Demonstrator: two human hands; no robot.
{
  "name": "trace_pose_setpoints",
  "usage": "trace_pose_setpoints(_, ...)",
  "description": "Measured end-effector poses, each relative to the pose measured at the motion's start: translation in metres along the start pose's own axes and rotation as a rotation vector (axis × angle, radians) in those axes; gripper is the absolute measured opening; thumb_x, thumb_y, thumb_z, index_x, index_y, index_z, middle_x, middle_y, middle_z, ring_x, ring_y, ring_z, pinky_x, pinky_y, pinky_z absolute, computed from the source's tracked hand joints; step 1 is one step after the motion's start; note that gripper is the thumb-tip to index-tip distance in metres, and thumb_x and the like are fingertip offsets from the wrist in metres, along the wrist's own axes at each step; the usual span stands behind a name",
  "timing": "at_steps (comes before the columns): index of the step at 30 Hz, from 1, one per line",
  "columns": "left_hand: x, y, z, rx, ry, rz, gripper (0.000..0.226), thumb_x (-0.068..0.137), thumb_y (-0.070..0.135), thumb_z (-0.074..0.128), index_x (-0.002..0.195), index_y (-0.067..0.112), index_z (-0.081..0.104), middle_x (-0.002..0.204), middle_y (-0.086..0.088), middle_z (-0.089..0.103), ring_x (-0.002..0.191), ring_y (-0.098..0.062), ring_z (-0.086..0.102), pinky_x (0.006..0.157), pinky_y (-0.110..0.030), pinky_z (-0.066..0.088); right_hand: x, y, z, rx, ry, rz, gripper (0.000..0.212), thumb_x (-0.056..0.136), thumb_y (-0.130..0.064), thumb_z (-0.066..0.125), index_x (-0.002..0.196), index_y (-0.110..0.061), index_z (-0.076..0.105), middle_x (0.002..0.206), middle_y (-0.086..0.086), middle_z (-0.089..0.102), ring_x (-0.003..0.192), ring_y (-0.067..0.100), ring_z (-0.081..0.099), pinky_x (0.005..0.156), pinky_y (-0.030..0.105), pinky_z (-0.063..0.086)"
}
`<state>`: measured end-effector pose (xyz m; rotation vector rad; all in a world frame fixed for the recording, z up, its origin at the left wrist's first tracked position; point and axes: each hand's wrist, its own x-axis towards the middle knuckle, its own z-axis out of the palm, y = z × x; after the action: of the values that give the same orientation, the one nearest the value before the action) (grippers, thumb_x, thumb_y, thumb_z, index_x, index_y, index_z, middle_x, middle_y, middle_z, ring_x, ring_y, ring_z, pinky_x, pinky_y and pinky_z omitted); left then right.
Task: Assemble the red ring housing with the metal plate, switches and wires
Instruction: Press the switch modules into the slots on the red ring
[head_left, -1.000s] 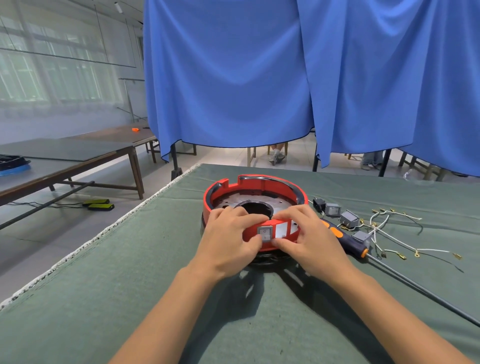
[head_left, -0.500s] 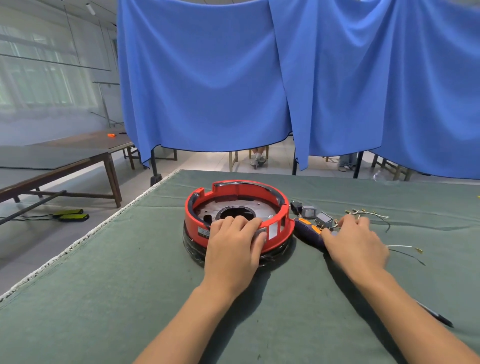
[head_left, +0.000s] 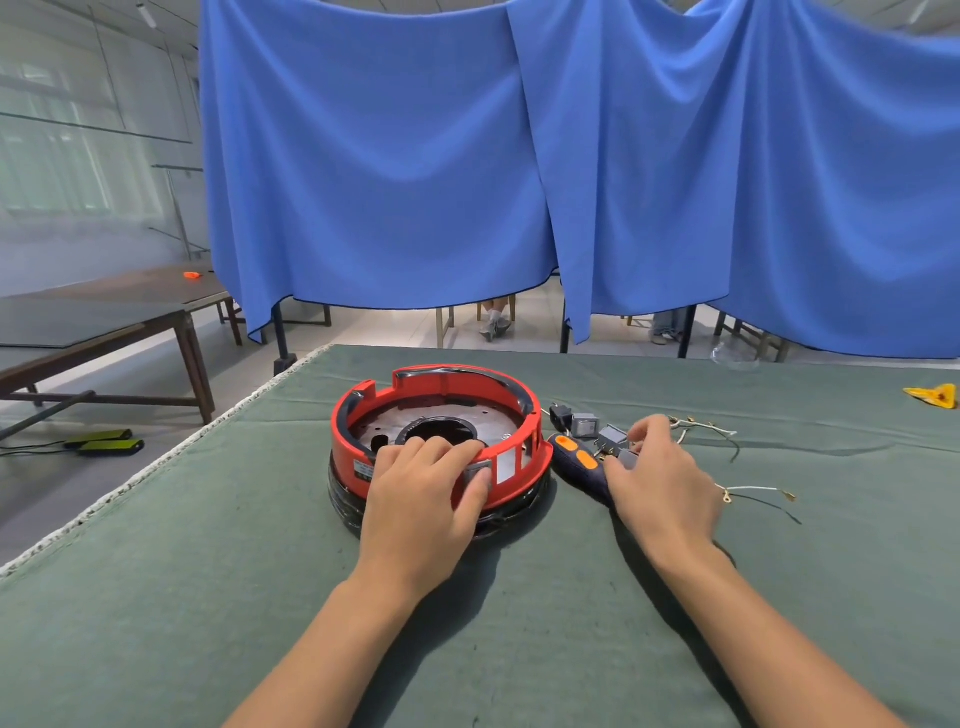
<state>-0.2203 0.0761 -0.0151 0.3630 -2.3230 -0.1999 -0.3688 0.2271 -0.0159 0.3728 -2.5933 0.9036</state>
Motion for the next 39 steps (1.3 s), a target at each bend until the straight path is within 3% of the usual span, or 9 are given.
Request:
trace_pose_setpoints(4,0.001,-0.005,-0.003,-0.003,0.007,0.0,0.037,0.087,0.041,0.046,0.103,0.019,0.071,0.091,0.005,0.069,0.086,-0.02,0.061,0.08,-0.031,0.033,0.0,-0.002,0.001,0.018,0.077,-0.112,0.018,0.089,-0.031,0.056,0.103,-0.021,0.052,0.105,0.0,0.063,0.091,0.032,0.061,0.066,0.032,0.033)
trace_pose_setpoints(9,0.002,-0.012,-0.007,-0.039,-0.013,-0.017,0.031,0.084,0.037,0.054,0.104,0.02,0.071,0.095,0.006,0.07,0.09,-0.018,0.06,0.083,-0.032,0.036,-0.007,-0.01,0.005,0.375,0.083,-0.25,0.025,0.085,-0.014,0.064,0.109,-0.018,0.062,0.107,-0.001,0.062,0.086,0.013,0.055,0.072,0.024,0.036)
trace_pose_setpoints(13,0.003,-0.019,-0.01,-0.066,-0.01,-0.03,0.032,0.083,0.038,0.053,0.103,0.022,0.071,0.095,0.009,0.069,0.091,-0.016,0.059,0.084,-0.03,0.034,-0.014,-0.018,0.007,0.517,0.07,-0.351,0.034,0.082,-0.009,0.07,0.116,-0.015,0.063,0.108,-0.001,0.06,0.09,0.01,0.057,0.083,0.022,0.045)
trace_pose_setpoints(15,0.003,-0.019,-0.009,-0.072,-0.002,-0.044,0.032,0.083,0.039,0.052,0.104,0.022,0.071,0.096,0.009,0.069,0.092,-0.015,0.059,0.085,-0.029,0.033,-0.019,-0.02,0.009,0.565,0.025,-0.369,0.039,0.082,-0.009,0.071,0.118,-0.019,0.061,0.107,-0.005,0.06,0.092,0.01,0.06,0.084,0.03,0.052)
trace_pose_setpoints(19,0.001,-0.018,-0.007,-0.087,0.018,-0.063,0.031,0.082,0.038,0.054,0.102,0.022,0.071,0.094,0.009,0.069,0.091,-0.015,0.059,0.086,-0.028,0.033,-0.024,-0.021,0.012,0.65,-0.048,-0.322,0.042,0.08,-0.012,0.074,0.114,-0.028,0.054,0.107,-0.008,0.063,0.093,0.01,0.064,0.083,0.027,0.054)
trace_pose_setpoints(22,0.001,-0.018,-0.006,-0.086,0.031,-0.065,0.03,0.083,0.038,0.054,0.102,0.023,0.071,0.093,0.009,0.069,0.091,-0.014,0.059,0.086,-0.026,0.032,-0.024,-0.019,0.013,0.606,-0.052,-0.349,0.036,0.076,-0.017,0.078,0.101,-0.031,0.057,0.092,-0.021,0.061,0.087,-0.006,0.061,0.074,0.006,0.045)
trace_pose_setpoints(25,0.001,-0.018,-0.005,-0.083,0.032,-0.068,0.03,0.083,0.038,0.054,0.103,0.023,0.071,0.093,0.009,0.069,0.09,-0.014,0.058,0.086,-0.026,0.032,-0.025,-0.019,0.013,0.57,-0.001,-0.392,0.035,0.075,-0.016,0.078,0.106,-0.022,0.065,0.09,-0.02,0.058,0.09,-0.02,0.052,0.071,-0.004,0.034)
trace_pose_setpoints(31,0.001,-0.018,-0.005,-0.075,0.026,-0.071,0.032,0.083,0.039,0.053,0.104,0.023,0.07,0.095,0.009,0.069,0.093,-0.014,0.058,0.088,-0.025,0.031,-0.024,-0.019,0.017,0.532,0.051,-0.419,0.035,0.073,-0.013,0.081,0.105,-0.013,0.069,0.087,-0.018,0.047,0.09,-0.023,0.046,0.071,-0.007,0.029)
trace_pose_setpoints(39,0.001,-0.019,-0.004,-0.059,0.018,-0.077,0.032,0.083,0.04,0.053,0.105,0.023,0.07,0.097,0.009,0.069,0.094,-0.014,0.058,0.089,-0.026,0.032,-0.023,-0.017,0.017,0.534,0.011,-0.413,0.032,0.074,-0.005,0.074,0.1,-0.021,0.065,0.095,-0.006,0.054,0.093,-0.017,0.048,0.074,-0.003,0.032)
